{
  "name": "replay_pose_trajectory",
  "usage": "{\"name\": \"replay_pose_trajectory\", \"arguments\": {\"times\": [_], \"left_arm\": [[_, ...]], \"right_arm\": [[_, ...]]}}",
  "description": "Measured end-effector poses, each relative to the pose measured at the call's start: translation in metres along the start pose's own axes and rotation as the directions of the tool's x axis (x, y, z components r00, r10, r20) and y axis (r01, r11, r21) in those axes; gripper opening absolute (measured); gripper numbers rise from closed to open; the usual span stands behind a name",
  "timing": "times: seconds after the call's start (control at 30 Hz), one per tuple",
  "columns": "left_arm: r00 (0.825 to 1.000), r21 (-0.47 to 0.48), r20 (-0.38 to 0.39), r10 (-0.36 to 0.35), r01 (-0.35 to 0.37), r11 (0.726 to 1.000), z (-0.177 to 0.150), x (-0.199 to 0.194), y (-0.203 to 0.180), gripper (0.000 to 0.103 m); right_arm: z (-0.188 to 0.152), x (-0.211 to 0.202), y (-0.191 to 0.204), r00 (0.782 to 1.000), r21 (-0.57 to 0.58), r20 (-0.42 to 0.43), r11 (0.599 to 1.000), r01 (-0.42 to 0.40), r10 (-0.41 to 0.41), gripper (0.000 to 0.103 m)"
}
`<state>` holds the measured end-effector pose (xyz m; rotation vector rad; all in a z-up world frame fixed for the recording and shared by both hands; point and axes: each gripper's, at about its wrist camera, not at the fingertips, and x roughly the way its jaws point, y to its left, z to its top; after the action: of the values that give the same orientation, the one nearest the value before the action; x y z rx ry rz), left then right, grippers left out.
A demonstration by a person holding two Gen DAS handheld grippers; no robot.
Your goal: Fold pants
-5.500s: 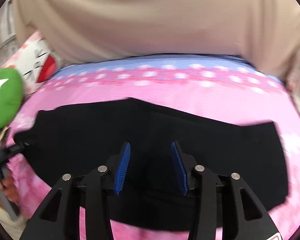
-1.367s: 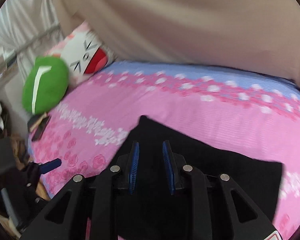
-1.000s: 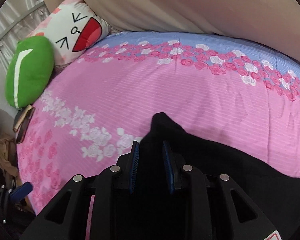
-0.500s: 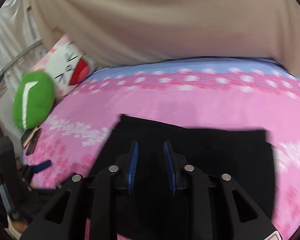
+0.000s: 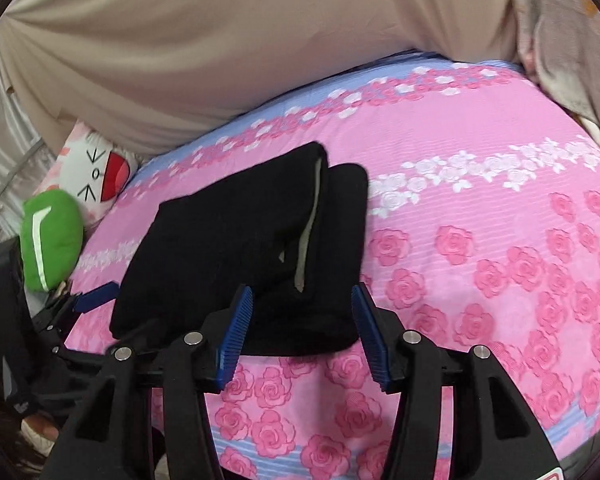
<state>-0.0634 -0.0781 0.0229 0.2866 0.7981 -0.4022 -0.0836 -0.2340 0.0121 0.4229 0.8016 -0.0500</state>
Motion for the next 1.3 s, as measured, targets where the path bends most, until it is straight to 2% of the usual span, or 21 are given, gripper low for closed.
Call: {"name": "replay_pose_trajectory", "arguments": {"times": [0.07,0.27,0.33,0.4,0.43,0.47,0.5,0.57,0.67,0.73,0.8,0.83,0.9,0.97,1.03,1.13,1.17,1.2,1.23,1.27,1.3], "left_arm": [[1.0,0.065,0.016,0.006,-0.007,0.998,0.006,0.01,-0.024,0.098],[0.998,0.219,0.063,0.026,-0.039,0.975,0.019,0.035,-0.08,0.098],[1.0,0.251,0.025,-0.014,0.007,0.968,0.02,0.05,-0.094,0.097],[0.999,0.234,-0.013,-0.044,0.045,0.971,0.018,0.063,-0.095,0.093],[0.998,0.215,-0.008,-0.057,0.057,0.975,0.019,0.062,-0.09,0.084],[0.997,0.174,-0.007,-0.083,0.083,0.981,0.021,0.058,-0.08,0.07],[0.992,0.135,-0.012,-0.123,0.123,0.983,0.025,0.054,-0.07,0.064],[0.97,0.025,-0.03,-0.241,0.241,0.97,0.034,0.049,-0.044,0.034],[0.941,-0.078,-0.042,-0.337,0.333,0.94,0.037,0.053,-0.018,0.019],[0.912,-0.141,-0.025,-0.409,0.402,0.905,0.037,0.046,-0.003,0.019],[0.896,-0.133,-0.005,-0.444,0.439,0.888,0.04,0.039,0.002,0.021],[0.892,-0.104,-0.008,-0.451,0.448,0.888,0.039,0.038,0.001,0.026],[0.893,-0.089,-0.03,-0.449,0.445,0.891,0.038,0.042,-0.007,0.028],[0.886,-0.069,-0.053,-0.461,0.457,0.887,0.034,0.046,-0.016,0.05],[0.896,-0.065,-0.039,-0.443,0.44,0.896,0.031,0.045,-0.02,0.059],[0.905,-0.065,-0.034,-0.424,0.422,0.904,0.031,0.048,-0.024,0.059],[0.907,-0.072,-0.027,-0.421,0.418,0.906,0.033,0.049,-0.024,0.058],[0.906,-0.075,-0.025,-0.423,0.42,0.904,0.034,0.05,-0.023,0.053],[0.908,-0.09,-0.022,-0.418,0.414,0.906,0.035,0.051,-0.021,0.034],[0.909,-0.101,-0.024,-0.415,0.411,0.906,0.037,0.052,-0.018,0.02],[0.909,-0.121,-0.019,-0.417,0.412,0.903,0.039,0.052,-0.013,0.014]], "right_arm": [[0.002,0.011,0.003,1.0,0.001,-0.025,1.0,-0.001,0.001,0.048],[0.004,-0.013,-0.021,0.999,0.083,0.053,0.996,-0.015,0.011,0.05],[0.0,-0.022,-0.034,0.998,0.114,0.065,0.993,0.006,-0.013,0.05],[-0.003,-0.029,-0.043,0.997,0.13,0.07,0.991,0.021,-0.03,0.05],[-0.005,-0.033,-0.048,0.996,0.143,0.077,0.989,0.037,-0.049,0.05],[-0.006,-0.035,-0.052,0.996,0.147,0.078,0.988,0.042,-0.054,0.05],[-0.008,-0.037,-0.057,0.995,0.156,0.08,0.987,0.049,-0.062,0.05],[-0.01,-0.04,-0.063,0.994,0.175,0.085,0.983,0.054,-0.07,0.051],[-0.01,-0.038,-0.067,0.993,0.188,0.087,0.98,0.057,-0.074,0.051],[-0.008,-0.036,-0.066,0.994,0.18,0.081,0.982,0.064,-0.08,0.051],[-0.009,-0.034,-0.059,0.994,0.155,0.075,0.986,0.067,-0.08,0.053],[-0.009,-0.033,-0.056,0.994,0.142,0.073,0.988,0.065,-0.076,0.055],[-0.008,-0.03,-0.047,0.995,0.109,0.072,0.992,0.062,-0.07,0.058],[-0.007,-0.025,-0.039,0.995,0.088,0.068,0.994,0.062,-0.068,0.058],[-0.007,-0.022,-0.034,0.996,0.078,0.063,0.995,0.063,-0.068,0.058],[-0.006,-0.019,-0.031,0.996,0.067,0.053,0.996,0.065,-0.069,0.058],[-0.006,-0.019,-0.032,0.996,0.068,0.05,0.995,0.066,-0.07,0.059],[-0.006,-0.019,-0.032,0.996,0.07,0.05,0.995,0.067,-0.071,0.06],[-0.005,-0.019,-0.034,0.996,0.075,0.051,0.995,0.068,-0.072,0.061],[-0.005,-0.019,-0.035,0.996,0.084,0.052,0.994,0.071,-0.076,0.061],[-0.005,-0.02,-0.036,0.996,0.089,0.051,0.993,0.073,-0.077,0.061]]}}
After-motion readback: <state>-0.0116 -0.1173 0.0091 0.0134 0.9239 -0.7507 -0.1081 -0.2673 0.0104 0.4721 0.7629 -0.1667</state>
